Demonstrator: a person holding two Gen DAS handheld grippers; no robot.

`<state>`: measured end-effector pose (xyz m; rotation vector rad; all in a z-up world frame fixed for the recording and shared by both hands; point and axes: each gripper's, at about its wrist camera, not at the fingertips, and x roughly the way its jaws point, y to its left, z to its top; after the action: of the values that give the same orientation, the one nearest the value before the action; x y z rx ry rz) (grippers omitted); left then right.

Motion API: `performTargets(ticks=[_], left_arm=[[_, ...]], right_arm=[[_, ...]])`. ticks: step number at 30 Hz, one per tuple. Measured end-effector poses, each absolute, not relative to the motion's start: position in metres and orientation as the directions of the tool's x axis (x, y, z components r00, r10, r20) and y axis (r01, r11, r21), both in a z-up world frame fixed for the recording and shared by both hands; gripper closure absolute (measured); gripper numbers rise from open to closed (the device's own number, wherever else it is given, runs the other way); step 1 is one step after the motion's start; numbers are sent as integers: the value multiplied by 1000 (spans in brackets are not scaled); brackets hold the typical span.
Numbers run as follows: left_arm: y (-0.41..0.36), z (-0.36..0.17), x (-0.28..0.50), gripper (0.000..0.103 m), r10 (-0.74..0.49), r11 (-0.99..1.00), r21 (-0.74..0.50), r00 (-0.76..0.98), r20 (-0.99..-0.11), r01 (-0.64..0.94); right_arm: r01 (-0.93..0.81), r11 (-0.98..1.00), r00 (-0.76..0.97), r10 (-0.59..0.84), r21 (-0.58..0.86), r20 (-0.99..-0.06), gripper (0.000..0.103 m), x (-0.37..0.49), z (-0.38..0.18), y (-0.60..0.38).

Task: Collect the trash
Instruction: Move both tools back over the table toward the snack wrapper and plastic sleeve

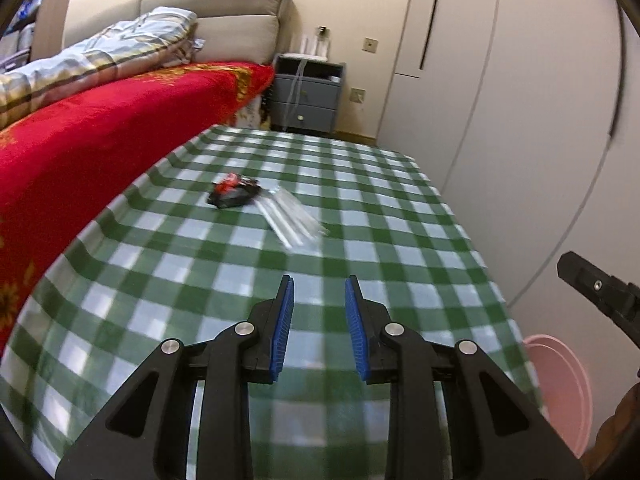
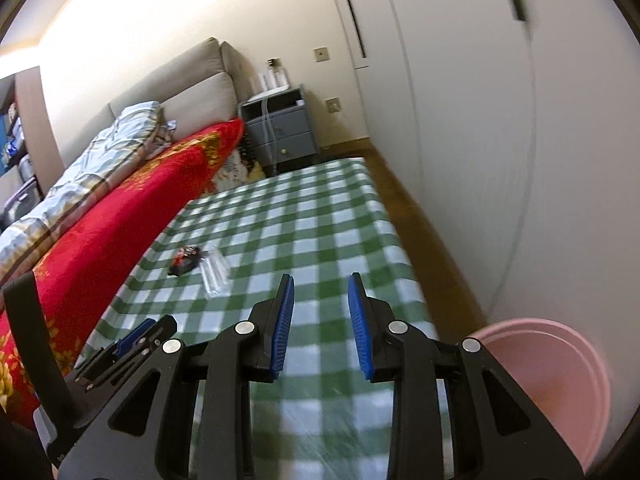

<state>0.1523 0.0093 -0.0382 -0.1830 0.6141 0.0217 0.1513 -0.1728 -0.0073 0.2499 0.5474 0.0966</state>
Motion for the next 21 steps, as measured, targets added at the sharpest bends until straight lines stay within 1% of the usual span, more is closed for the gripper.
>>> performTargets(ticks=[6, 12, 21], left_arm=[[36, -44, 178, 76, 23, 977, -158, 808, -589, -143], [61, -45, 204, 76, 72, 967, -158, 805, -588, -201], [91, -49, 235, 76, 83, 950, -191, 790, -607, -247]], right_arm=[[-99, 950, 832, 241, 295, -500, 75, 189, -16, -153], [-197, 930, 774, 342, 310, -533, 75, 222, -27, -120], [-276, 908, 710, 413, 314, -570, 75, 260, -41, -87]])
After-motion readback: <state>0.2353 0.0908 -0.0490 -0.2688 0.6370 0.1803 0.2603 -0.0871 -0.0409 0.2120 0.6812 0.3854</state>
